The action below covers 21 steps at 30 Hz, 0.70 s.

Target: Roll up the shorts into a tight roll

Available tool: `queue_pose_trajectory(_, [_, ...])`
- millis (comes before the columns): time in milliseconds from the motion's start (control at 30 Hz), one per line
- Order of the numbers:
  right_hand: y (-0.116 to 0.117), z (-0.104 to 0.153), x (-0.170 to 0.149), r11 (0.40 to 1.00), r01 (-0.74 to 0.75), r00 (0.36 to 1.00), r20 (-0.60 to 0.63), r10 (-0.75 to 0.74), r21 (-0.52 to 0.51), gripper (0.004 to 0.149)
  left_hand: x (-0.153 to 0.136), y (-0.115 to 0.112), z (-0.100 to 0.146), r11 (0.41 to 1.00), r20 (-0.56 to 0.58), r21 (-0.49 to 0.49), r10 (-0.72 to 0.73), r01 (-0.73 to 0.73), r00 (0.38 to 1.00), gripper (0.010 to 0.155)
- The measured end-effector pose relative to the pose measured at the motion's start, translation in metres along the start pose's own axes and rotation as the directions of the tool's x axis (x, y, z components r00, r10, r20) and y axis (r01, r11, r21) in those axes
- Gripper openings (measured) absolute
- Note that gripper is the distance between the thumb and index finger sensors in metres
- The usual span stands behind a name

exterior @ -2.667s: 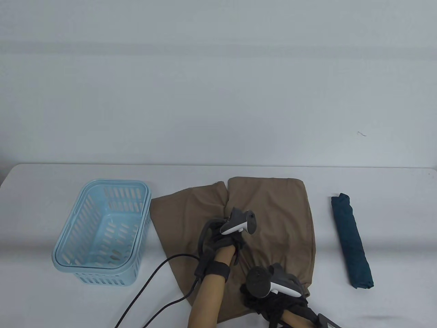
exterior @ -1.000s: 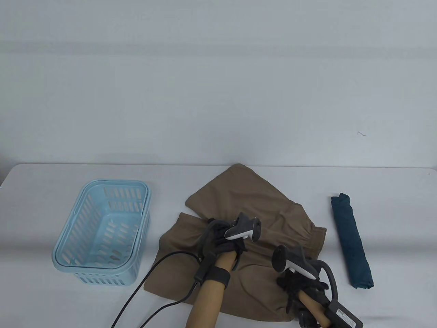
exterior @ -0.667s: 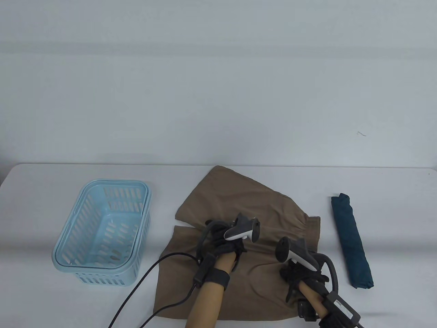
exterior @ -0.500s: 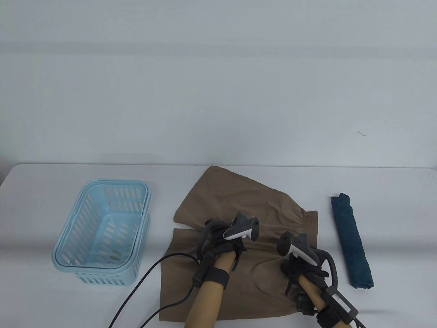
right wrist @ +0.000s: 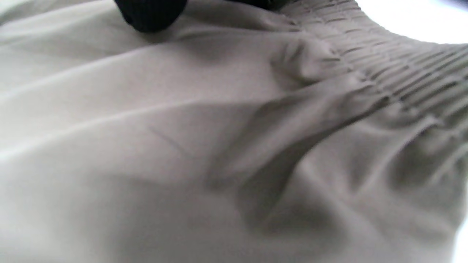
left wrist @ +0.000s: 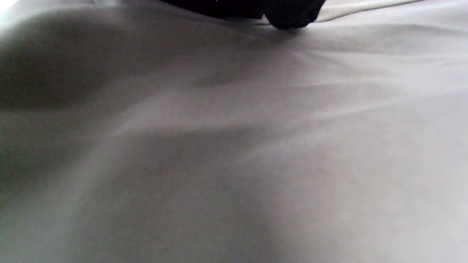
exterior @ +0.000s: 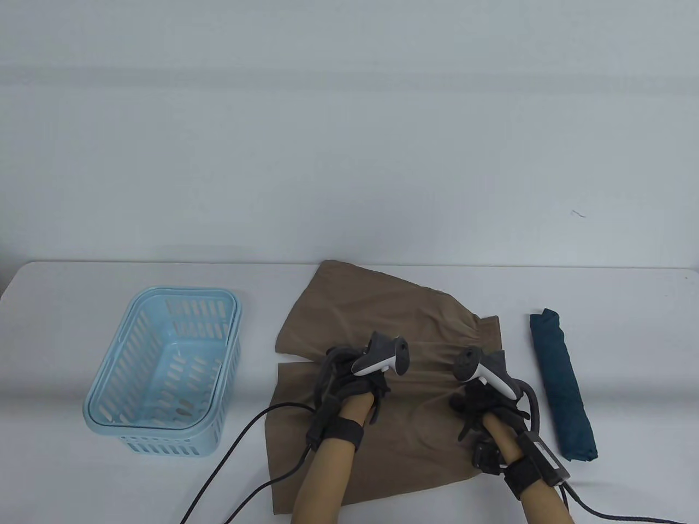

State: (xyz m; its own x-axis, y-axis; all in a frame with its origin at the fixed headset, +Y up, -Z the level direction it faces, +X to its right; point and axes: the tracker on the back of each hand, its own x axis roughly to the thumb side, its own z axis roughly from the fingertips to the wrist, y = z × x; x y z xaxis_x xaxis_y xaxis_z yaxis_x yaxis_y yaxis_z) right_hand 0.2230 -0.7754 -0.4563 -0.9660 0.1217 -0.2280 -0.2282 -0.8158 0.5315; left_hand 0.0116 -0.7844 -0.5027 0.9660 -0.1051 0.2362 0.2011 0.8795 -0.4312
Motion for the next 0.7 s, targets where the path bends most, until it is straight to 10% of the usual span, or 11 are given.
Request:
queue_pose_trajectory(333, [-0.004,0.004,-0.030,0.965,0.259,0.958,0.139,-0.252,-0.033,0.063,-0.022,-0.001,0.020,0.976,0.086,0.086,0.191,-0.198,0.978,0.060])
queue_pose_trajectory(700, [-0.010,0.069,-0.087,0.995,0.007,0.953,0.303,0.022,-0.095,0.075,-0.070,-0.018,0.157,0.952,0.380,0.249,0.075,-0.180,0.922,0.070])
